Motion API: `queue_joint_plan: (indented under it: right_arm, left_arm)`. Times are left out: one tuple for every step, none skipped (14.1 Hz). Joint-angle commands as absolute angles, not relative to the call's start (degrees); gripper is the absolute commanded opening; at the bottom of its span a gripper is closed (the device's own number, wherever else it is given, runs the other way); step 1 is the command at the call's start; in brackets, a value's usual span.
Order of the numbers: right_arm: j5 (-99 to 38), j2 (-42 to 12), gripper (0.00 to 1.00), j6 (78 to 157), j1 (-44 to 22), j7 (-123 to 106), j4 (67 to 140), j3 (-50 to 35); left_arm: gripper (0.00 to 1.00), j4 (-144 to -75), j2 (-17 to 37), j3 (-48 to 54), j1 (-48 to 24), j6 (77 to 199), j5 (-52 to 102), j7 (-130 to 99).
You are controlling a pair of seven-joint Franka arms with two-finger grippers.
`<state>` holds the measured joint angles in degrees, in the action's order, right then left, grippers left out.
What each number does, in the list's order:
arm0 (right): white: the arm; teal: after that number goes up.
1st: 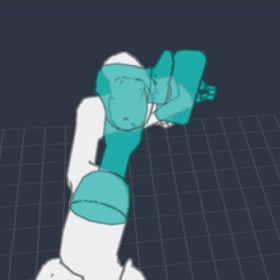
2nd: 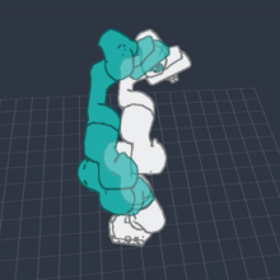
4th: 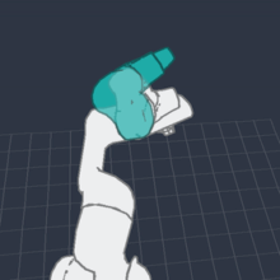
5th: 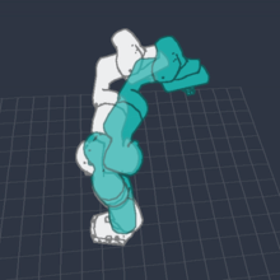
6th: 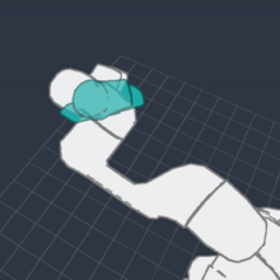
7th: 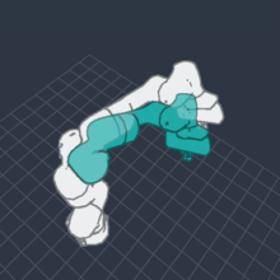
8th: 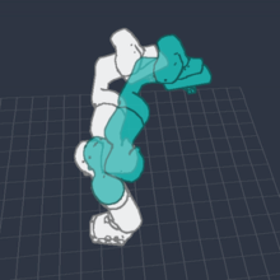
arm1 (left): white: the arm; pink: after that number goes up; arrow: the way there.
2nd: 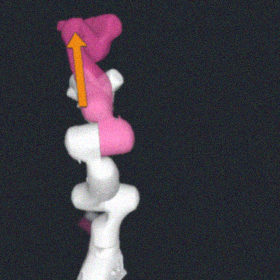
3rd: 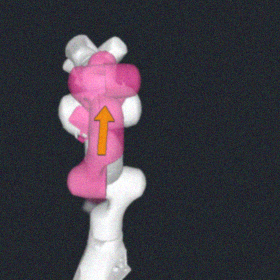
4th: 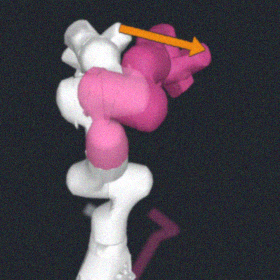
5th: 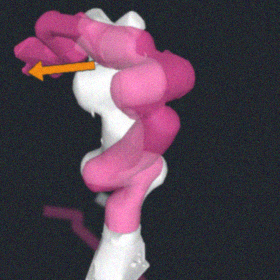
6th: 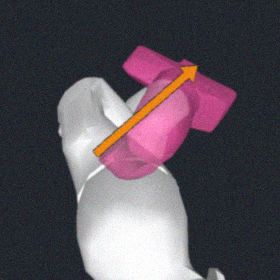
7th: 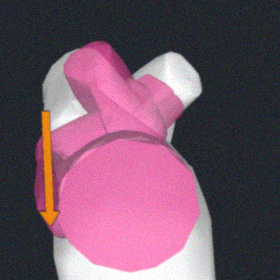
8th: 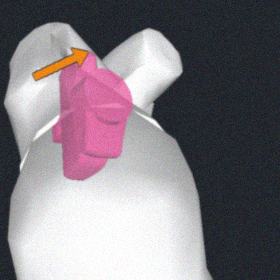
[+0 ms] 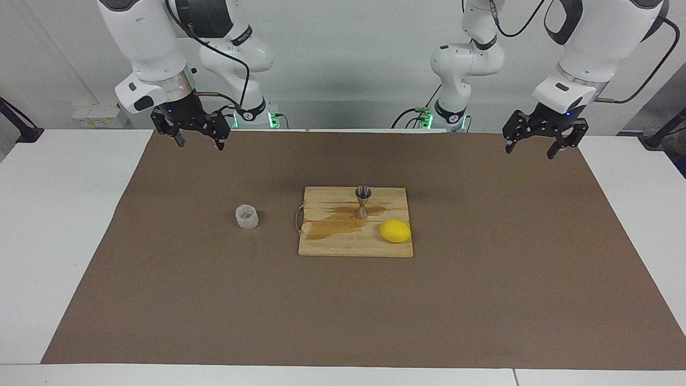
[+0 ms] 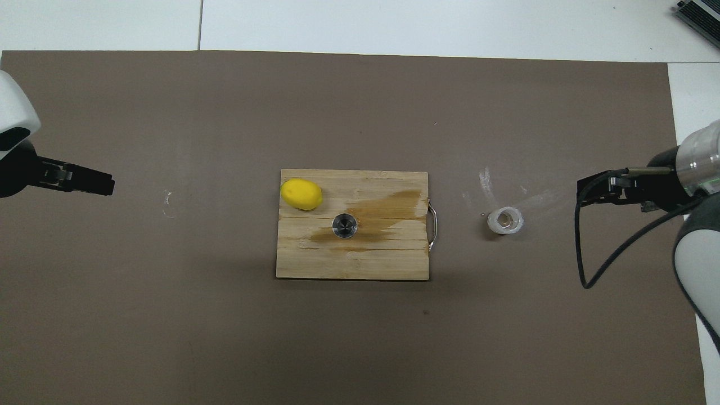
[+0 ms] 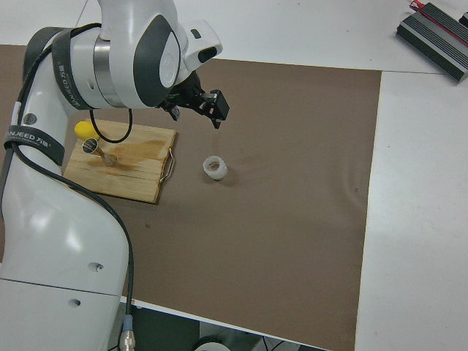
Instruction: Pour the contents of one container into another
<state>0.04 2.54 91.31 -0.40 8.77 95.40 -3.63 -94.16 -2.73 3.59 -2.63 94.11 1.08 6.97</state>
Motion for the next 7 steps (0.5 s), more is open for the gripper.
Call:
queue_joint_plan:
  right_arm:
    - [-1.23, 4.22, 1.0, 93.6, 0.18, 6.5, 97.73, -3.78]
    - [-1.23, 4.22, 1.0, 93.6, 0.09, 6.59, 97.73, -3.78]
    - [-1.23, 4.22, 1.0, 93.6, 0.09, 7.11, 97.73, -3.78]
    - [-1.23, 4.22, 1.0, 93.6, 0.09, 7.38, 97.73, -3.78]
    - [-1.23, 4.22, 1.0, 93.6, 0.09, 7.56, 97.73, -3.78]
    - [-1.23, 4.22, 1.0, 93.6, 0.09, 7.56, 97.82, -3.78]
    - [-1.23, 4.22, 1.0, 93.52, 0.09, 7.56, 97.74, -3.78]
  left_arm:
    - [1.0, -93.87, -2.55, 3.34, -2.64, 94.66, 1.32, 8.0]
    - [1.0, -93.87, -2.55, 3.34, -2.64, 94.66, 1.32, 7.91]
    - [1.0, -93.87, -2.55, 3.34, -2.64, 94.66, 1.32, 8.0]
    - [1.0, -93.87, -2.55, 3.34, -2.64, 94.66, 1.32, 8.0]
    - [1.0, -93.87, -2.55, 3.34, -2.64, 94.66, 1.32, 7.91]
    - [1.0, -93.87, -2.55, 3.34, -2.64, 94.66, 1.32, 8.0]
    - [1.0, -93.87, -2.55, 3.34, -2.64, 94.66, 1.32, 8.0]
